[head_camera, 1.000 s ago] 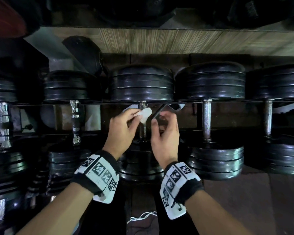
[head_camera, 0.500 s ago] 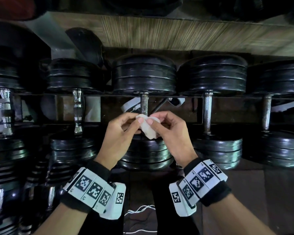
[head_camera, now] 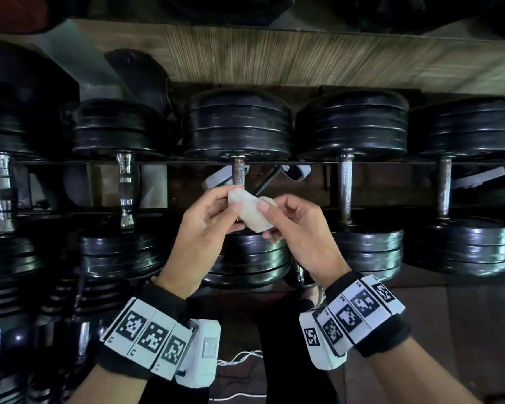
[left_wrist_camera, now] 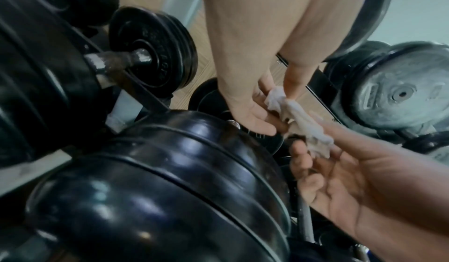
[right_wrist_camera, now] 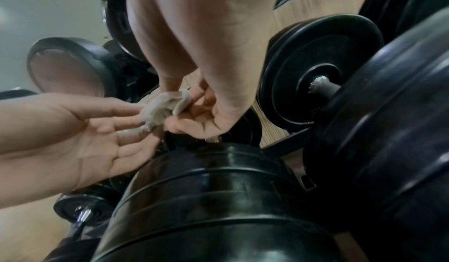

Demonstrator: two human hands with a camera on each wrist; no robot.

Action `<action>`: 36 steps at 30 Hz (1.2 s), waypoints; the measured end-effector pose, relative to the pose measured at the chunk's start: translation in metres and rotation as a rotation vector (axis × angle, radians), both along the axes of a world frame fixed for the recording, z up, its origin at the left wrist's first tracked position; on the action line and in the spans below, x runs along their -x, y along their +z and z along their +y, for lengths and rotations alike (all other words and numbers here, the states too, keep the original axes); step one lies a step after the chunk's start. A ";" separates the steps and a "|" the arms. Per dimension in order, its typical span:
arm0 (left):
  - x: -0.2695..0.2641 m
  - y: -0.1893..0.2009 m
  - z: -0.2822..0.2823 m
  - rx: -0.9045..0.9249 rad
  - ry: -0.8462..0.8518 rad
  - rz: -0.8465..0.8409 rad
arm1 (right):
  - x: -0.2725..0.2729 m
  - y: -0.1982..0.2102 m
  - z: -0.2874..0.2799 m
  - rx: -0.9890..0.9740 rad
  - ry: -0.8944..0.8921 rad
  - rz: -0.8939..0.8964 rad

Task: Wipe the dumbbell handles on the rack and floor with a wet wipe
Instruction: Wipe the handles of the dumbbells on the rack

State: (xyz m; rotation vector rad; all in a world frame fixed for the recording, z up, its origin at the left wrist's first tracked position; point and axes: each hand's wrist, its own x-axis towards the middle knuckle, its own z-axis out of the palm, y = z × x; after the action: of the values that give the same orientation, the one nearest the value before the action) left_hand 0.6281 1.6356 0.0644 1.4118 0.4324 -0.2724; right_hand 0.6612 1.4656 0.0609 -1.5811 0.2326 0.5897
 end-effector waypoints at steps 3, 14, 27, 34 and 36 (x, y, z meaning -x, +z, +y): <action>0.003 0.002 -0.003 0.030 0.000 0.020 | 0.004 0.000 -0.004 -0.068 -0.082 0.038; 0.001 0.017 -0.012 0.244 0.013 0.213 | 0.007 0.009 -0.011 -0.338 -0.028 0.027; -0.005 0.021 0.004 0.511 0.030 0.342 | -0.003 0.015 -0.024 -0.270 0.003 0.048; -0.002 0.020 0.008 0.410 0.049 0.219 | 0.001 0.014 -0.030 -0.213 0.173 0.136; 0.000 0.021 0.008 0.274 -0.020 0.165 | 0.002 0.015 -0.028 -0.146 0.211 0.142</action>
State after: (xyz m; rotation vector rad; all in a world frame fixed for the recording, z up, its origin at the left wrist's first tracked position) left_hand 0.6278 1.6438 0.0855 1.1295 0.4964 -0.4500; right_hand 0.6597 1.4380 0.0755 -1.4336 0.1260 0.8654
